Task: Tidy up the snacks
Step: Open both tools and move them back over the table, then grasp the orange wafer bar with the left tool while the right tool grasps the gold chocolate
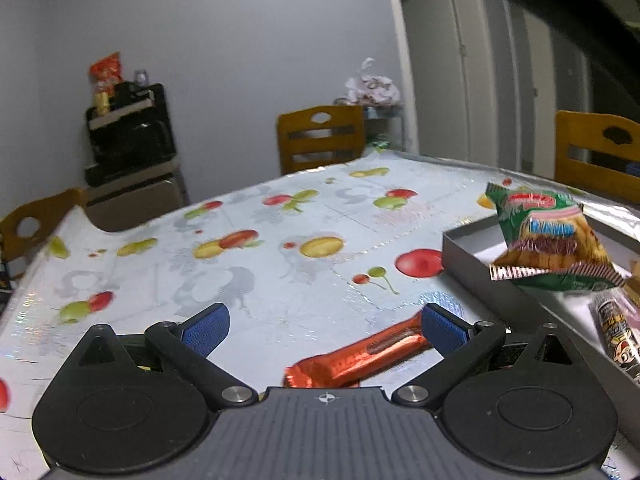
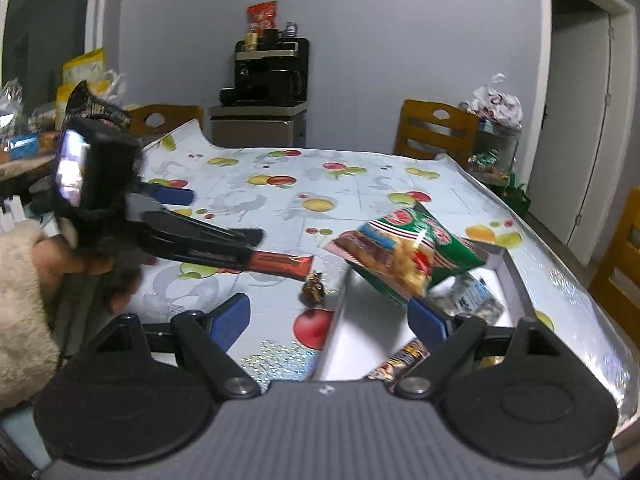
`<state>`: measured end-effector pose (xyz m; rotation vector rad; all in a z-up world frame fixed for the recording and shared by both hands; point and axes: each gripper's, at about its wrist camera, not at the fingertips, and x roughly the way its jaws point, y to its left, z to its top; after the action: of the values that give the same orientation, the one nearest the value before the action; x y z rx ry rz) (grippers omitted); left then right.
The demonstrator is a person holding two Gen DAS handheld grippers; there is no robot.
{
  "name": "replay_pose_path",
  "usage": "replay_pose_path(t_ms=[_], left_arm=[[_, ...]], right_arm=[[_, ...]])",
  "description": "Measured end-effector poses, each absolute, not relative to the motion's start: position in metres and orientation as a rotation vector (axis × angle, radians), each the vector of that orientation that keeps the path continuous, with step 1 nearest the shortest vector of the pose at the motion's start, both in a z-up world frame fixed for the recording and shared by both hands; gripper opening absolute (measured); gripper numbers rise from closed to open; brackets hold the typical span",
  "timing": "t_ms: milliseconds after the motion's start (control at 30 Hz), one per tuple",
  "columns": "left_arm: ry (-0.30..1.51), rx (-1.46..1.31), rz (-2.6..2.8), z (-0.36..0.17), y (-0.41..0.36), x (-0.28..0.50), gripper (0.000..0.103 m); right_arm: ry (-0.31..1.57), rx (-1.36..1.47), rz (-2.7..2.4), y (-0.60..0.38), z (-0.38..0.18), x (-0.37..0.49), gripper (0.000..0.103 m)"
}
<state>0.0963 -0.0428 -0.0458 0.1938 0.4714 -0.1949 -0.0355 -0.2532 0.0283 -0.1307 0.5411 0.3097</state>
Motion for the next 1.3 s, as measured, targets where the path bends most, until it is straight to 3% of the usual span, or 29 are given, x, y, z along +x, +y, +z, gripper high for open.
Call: replay_pose_path(t_ms=[500,567,833,1000,1133,1300], left_arm=[[0.550,0.355,-0.447,-0.077,-0.064,0.123,0.100],[0.572,0.359,-0.464,-0.079,-0.065,0.123,0.080],[0.597,0.323,-0.433,-0.077,-0.052,0.109,0.029],[0.605,0.326,-0.401,-0.073,-0.044,0.093,0.025],[0.603,0.309,-0.356,-0.073,-0.034,0.080,0.023],[0.620,0.239,-0.278,-0.071,-0.013,0.069,0.023]], right_arm=[[0.559,-0.149,0.293,-0.247,0.033,-0.047,0.087],[0.563,-0.140,0.298,-0.246,0.033,-0.047,0.087],[0.571,-0.146,0.315,-0.241,0.029,-0.043,0.087],[0.558,-0.175,0.330,-0.226,0.026,-0.028,0.086],[0.580,-0.205,0.315,-0.210,0.018,-0.004,0.075],[0.616,-0.239,0.276,-0.193,0.002,0.024,0.068]])
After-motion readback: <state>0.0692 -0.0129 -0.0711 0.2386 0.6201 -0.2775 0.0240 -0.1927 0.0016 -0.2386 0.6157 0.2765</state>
